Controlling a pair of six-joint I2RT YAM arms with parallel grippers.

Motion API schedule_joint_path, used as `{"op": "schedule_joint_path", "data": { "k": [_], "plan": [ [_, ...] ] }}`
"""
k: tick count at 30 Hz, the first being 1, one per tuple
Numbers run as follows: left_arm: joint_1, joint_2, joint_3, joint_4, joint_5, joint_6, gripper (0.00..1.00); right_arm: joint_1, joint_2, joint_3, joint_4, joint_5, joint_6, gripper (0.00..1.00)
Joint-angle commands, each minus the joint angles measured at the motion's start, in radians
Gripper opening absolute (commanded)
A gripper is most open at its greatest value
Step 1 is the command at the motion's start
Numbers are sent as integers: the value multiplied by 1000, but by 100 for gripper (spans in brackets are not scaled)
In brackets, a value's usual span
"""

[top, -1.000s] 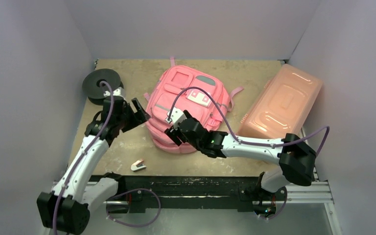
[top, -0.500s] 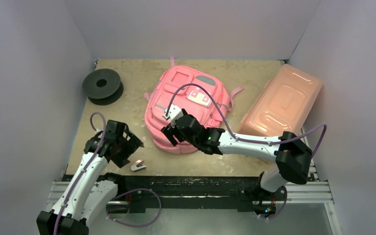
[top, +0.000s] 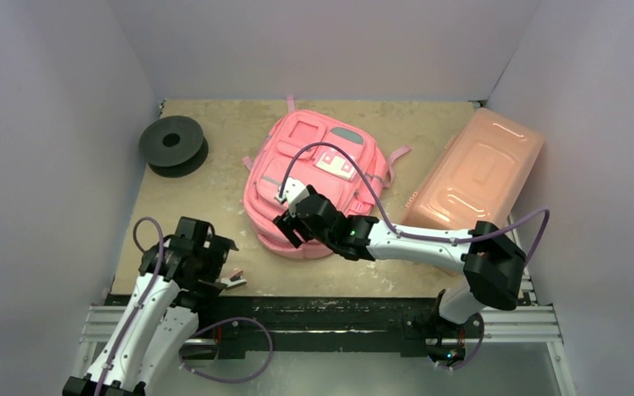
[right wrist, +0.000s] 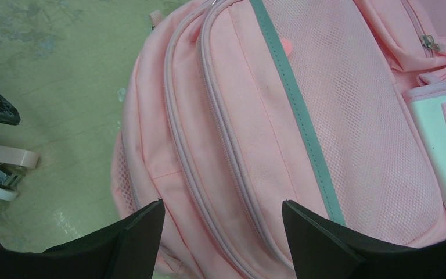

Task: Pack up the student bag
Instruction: Pick up the stationery from the center of the board.

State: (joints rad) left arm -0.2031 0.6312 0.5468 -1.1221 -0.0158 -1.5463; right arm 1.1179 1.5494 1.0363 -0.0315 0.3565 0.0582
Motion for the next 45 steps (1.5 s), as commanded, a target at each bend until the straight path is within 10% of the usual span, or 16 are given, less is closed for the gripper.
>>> {"op": "schedule_joint_path", "data": {
  "k": [1, 18, 29, 42, 45],
  "plan": [
    [7, 49, -7, -82, 83, -122, 96, -3, -28, -8, 15, 16, -11, 78],
    [49, 337, -21, 60, 47, -164, 95, -3, -57, -33, 28, 10, -32, 78],
    [71, 396, -28, 140, -34, -139, 64, -3, -47, -18, 28, -7, -36, 77],
    [73, 495, -33, 229, 67, -10, 58, -3, -36, 16, 3, -22, -31, 78],
    [71, 495, -43, 261, 82, 5, 41, -2, -24, 27, -2, -12, -28, 77]
  ]
}}
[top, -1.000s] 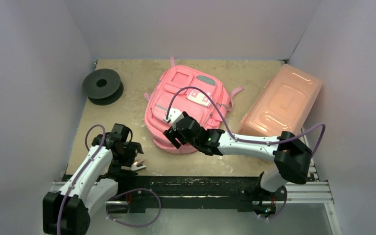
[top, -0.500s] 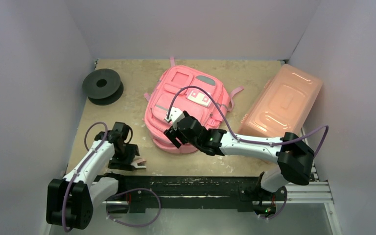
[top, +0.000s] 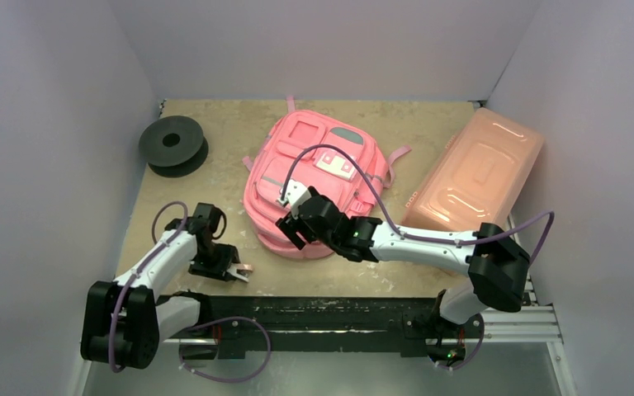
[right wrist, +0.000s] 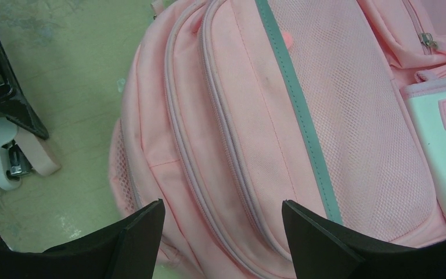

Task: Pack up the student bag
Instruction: Pick up the stationery from the center of the board.

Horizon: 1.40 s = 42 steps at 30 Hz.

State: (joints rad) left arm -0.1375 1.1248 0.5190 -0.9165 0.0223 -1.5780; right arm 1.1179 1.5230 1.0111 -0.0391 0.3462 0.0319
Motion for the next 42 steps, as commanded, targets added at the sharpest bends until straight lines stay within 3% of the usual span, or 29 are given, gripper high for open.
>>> {"op": "schedule_joint_path", "data": {
  "k": [1, 3, 7, 13, 18, 24, 26, 28, 32, 37, 40, 42],
  "plan": [
    [6, -3, -8, 51, 35, 47, 37, -3, 8, 59, -1, 14, 3, 77],
    [7, -22, 14, 32, -1, 77, 27, -3, 22, 80, -16, 35, 12, 77],
    [6, -74, 78, 39, -57, 214, 24, -3, 66, 161, -107, 169, -5, 69],
    [6, -132, 144, 18, -58, 441, 12, -2, 138, 229, -134, 203, -79, 68],
    [6, -203, 147, 83, 57, 588, 12, -1, 219, 297, -161, 195, -110, 65],
    [6, -296, 89, 285, 294, 686, 13, -1, 291, 345, -161, 359, -153, 55],
    [6, -311, 71, 351, 366, 693, 13, -3, 296, 350, -157, 392, -160, 35],
    [6, -317, 66, 413, 422, 702, 12, -3, 271, 349, -159, 414, -157, 0],
    [6, -318, 50, 557, 497, 669, 12, -3, 184, 354, -178, 334, -136, 0],
    [-11, -246, 37, 815, 568, 551, 12, -41, 111, 378, -227, 106, -107, 0],
    [-38, -188, 70, 850, 565, 542, 10, -66, 106, 380, -252, 2, -132, 1],
    [-55, -168, 81, 862, 558, 541, 10, -70, 118, 377, -255, 23, -159, 6]
  ]
}}
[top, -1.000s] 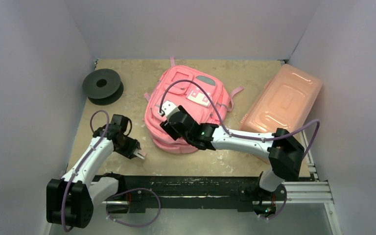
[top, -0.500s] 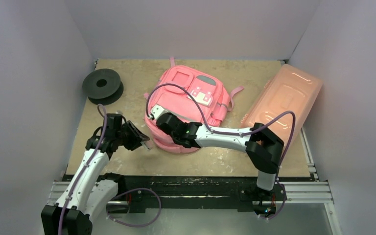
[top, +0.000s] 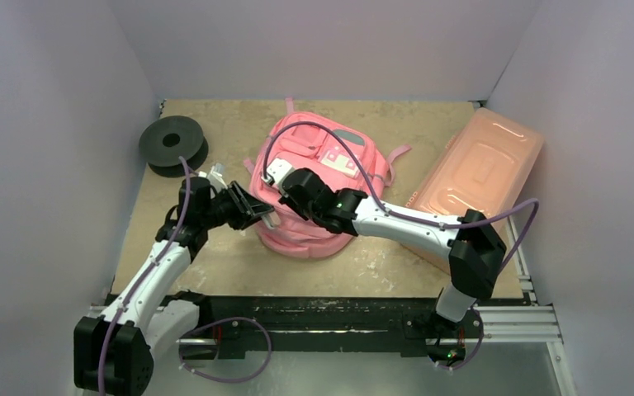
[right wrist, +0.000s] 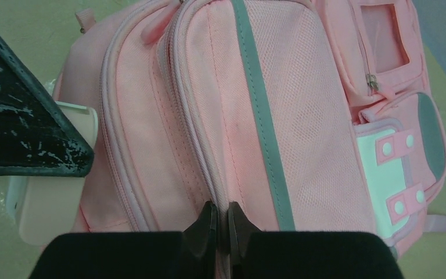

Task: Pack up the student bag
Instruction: Pick up the stationery from the center of the board, then place the stationery in the student bag.

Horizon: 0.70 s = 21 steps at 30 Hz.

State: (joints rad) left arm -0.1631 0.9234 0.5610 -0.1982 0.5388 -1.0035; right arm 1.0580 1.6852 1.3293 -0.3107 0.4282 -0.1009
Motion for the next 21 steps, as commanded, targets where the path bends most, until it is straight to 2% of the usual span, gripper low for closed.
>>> {"op": "schedule_joint_path", "data": {
  "k": [1, 3, 7, 9, 11, 14, 21],
  "plan": [
    [-37, 38, 37, 154, 38, -36, 9, -15, -36, 69, -2, -51, -32, 9],
    [-51, 41, 33, 160, 25, -38, 9, -24, -30, 76, -17, -59, -46, 15],
    [-71, 51, 23, 183, 19, -53, 9, -29, -38, 67, -1, -86, -57, 17],
    [-72, 57, 25, 219, 24, -58, 8, -29, -35, 71, -10, -77, -57, 21],
    [-73, 56, 24, 216, 23, -57, 8, -29, -30, 67, -12, -5, -62, 22],
    [-73, 57, 16, 214, 20, -59, 8, -26, 3, 74, -24, 161, -74, 35],
    [-73, 49, -6, 216, 23, -61, 8, -21, -10, 44, -32, 181, -63, 36]
  ]
}}
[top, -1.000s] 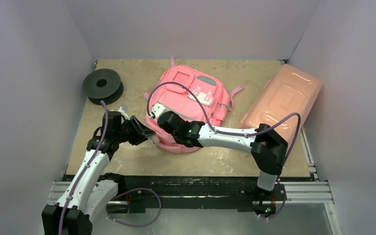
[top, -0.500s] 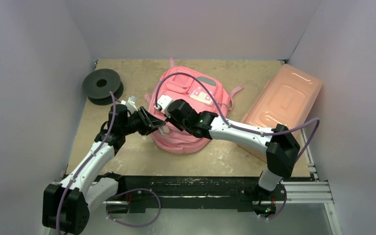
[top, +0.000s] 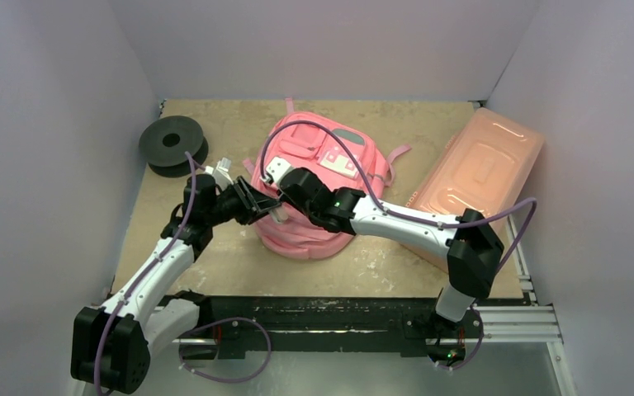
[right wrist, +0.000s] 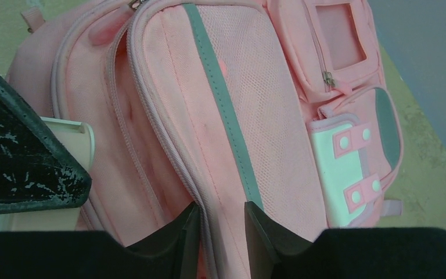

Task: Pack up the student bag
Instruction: Place the stationery in the student bag.

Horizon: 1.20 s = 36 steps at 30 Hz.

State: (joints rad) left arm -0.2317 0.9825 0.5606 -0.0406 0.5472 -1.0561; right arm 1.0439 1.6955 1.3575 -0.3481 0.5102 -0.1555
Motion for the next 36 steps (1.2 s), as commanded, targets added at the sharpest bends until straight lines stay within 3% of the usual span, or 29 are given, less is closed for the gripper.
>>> {"op": "schedule_joint_path", "data": {
  "k": [1, 4, 10, 18, 20, 24, 27, 30, 34, 36],
  "plan": [
    [-4, -9, -9, 66, 14, -13, 8, -7, -24, 6, 13, 98, -7, 34],
    [-11, 9, -24, 121, 9, -54, 7, -8, -5, 16, 21, 56, 15, 0],
    [-87, 81, -95, 407, -94, -248, 3, -24, -56, 111, -22, -81, 146, 0],
    [-191, 191, -96, 517, -448, -460, 1, -83, -83, 164, -43, -255, 278, 0],
    [-215, 225, -39, 432, -509, -511, 1, -85, -83, 173, -47, -276, 290, 0],
    [-233, 298, 130, 72, -580, -648, 2, -87, -89, 184, -49, -252, 304, 0],
    [-235, 332, 220, -125, -579, -701, 16, -95, -97, 183, -47, -246, 290, 0],
    [-235, 311, 221, -180, -568, -705, 54, -100, -89, 182, -53, -247, 283, 0],
    [-235, 220, 193, -279, -558, -707, 87, -106, -84, 158, -41, -246, 274, 0],
    [-232, 169, 180, -323, -552, -695, 92, -110, -82, 147, -34, -246, 269, 0]
  ]
}}
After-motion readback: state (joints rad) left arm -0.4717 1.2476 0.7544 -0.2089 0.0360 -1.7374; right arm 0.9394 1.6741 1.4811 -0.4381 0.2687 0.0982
